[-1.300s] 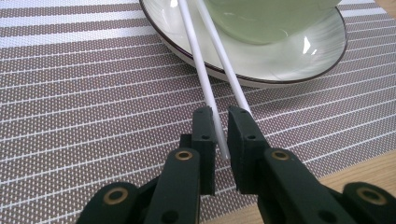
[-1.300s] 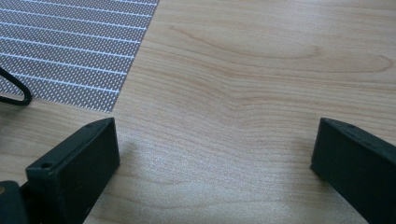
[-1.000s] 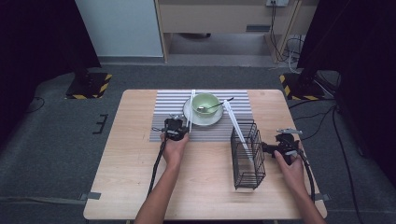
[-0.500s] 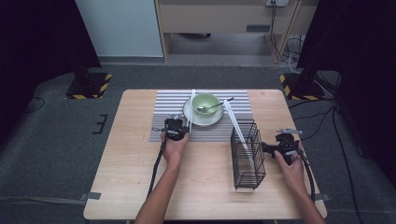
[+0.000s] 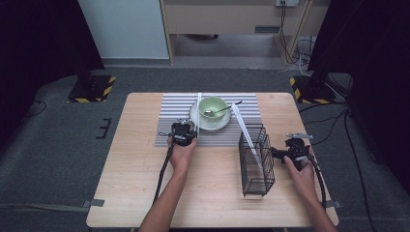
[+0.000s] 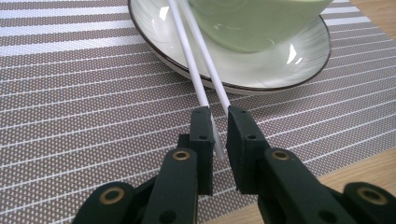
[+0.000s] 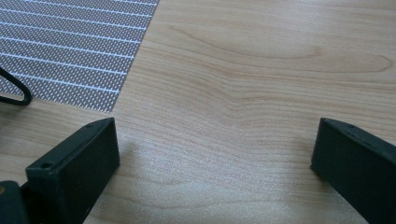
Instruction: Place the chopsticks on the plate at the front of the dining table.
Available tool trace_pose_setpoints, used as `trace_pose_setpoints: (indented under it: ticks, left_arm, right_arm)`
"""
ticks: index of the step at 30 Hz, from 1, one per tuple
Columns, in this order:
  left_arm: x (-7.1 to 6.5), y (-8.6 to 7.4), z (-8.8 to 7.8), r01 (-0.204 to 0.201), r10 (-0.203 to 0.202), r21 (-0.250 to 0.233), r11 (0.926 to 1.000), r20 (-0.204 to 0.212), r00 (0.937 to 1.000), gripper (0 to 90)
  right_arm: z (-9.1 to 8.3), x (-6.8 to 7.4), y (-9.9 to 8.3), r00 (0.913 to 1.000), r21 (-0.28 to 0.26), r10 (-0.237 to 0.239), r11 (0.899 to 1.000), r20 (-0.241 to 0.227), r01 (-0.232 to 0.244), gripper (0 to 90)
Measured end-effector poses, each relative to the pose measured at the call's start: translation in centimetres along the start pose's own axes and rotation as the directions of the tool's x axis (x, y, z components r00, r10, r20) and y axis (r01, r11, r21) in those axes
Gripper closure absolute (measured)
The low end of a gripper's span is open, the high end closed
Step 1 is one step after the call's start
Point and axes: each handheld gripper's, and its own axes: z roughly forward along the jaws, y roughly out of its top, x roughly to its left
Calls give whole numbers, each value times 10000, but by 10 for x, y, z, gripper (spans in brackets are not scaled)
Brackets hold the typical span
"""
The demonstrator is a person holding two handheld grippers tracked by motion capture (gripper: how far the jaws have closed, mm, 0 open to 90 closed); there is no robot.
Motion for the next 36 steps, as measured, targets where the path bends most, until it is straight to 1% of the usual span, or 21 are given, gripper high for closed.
trace_pose_setpoints:
  ticks: [12,18,24,29,34,36]
  left_arm:
    - [-4,-2,3,-105,105,55,9999,114,9999,794]
    - [-2,-1,3,-76,75,79,9999,41,10000,784]
    - [-1,-1,4,-13,13,8,10000,80,10000,771]
    - [-2,-1,2,-98,98,-66,9999,-5,10000,733]
    - [-3,-1,-2,-176,174,-187,9997,-71,9998,676]
    - [-3,0,-4,-238,233,-276,9993,-174,9996,645]
  right_arm:
    - [0,0,0,10000,1,3,10000,-1,-3,10]
    - [0,0,0,10000,1,3,10000,0,-3,10]
    - [0,0,0,10000,0,-1,10000,0,1,10]
    - [0,0,0,10000,0,1,10000,-3,-1,10]
    - [0,0,0,10000,2,3,10000,0,-3,10]
    - [0,0,0,10000,1,4,10000,-2,-4,10]
